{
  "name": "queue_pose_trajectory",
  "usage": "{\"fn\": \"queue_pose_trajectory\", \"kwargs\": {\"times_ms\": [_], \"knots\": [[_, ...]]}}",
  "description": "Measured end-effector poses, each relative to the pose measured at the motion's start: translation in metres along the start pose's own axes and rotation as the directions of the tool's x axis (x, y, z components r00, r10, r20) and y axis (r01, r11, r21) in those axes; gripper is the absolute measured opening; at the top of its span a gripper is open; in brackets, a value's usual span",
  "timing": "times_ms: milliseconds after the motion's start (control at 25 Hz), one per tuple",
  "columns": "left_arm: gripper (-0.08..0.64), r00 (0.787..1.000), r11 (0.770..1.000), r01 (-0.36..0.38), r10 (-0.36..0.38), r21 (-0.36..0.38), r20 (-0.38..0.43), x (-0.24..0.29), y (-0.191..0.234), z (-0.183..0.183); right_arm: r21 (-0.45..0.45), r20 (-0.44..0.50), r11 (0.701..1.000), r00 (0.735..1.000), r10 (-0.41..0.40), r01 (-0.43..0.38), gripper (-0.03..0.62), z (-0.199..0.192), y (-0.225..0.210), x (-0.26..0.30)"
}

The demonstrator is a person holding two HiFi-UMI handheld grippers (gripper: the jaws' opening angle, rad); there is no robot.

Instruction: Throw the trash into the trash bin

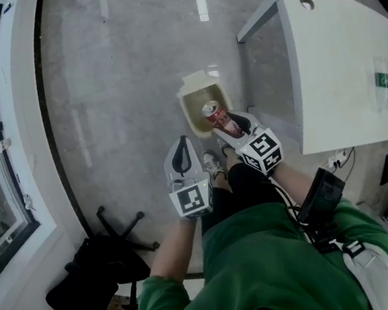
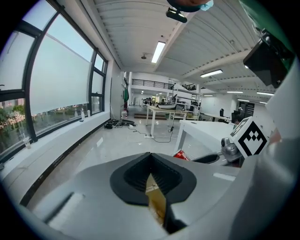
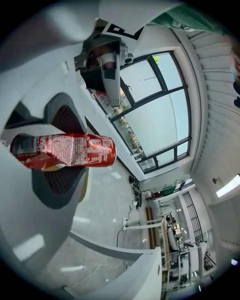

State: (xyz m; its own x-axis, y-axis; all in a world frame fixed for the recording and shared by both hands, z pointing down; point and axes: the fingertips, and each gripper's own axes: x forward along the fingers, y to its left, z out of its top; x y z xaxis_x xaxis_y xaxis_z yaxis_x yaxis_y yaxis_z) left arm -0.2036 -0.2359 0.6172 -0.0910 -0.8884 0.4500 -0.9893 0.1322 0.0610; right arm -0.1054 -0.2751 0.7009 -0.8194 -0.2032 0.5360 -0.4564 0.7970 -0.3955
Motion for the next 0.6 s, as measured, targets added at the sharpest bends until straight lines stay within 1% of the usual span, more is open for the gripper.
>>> {"fn": "queue_pose_trajectory", "kwargs": {"times_ms": [160,280,600], "knots": [[0.005,0.997,0.999,-0.028,0.027,-0.021,-0.068,0.009,0.01,-0.033,0.018,-0.059,1.0,0.998,0.009,-0.008,0.224,-0.03,-0.008,0.022],[0.005,0.993,1.0,-0.026,0.024,-0.014,-0.112,0.021,0.014,-0.054,0.026,-0.093,1.0,0.996,0.008,-0.006,0.224,-0.05,-0.019,0.043],[0.005,0.988,0.998,-0.05,0.044,-0.035,-0.15,0.048,0.022,-0.103,0.036,-0.182,0.999,0.983,-0.006,0.013,0.222,-0.104,-0.053,0.091]]}}
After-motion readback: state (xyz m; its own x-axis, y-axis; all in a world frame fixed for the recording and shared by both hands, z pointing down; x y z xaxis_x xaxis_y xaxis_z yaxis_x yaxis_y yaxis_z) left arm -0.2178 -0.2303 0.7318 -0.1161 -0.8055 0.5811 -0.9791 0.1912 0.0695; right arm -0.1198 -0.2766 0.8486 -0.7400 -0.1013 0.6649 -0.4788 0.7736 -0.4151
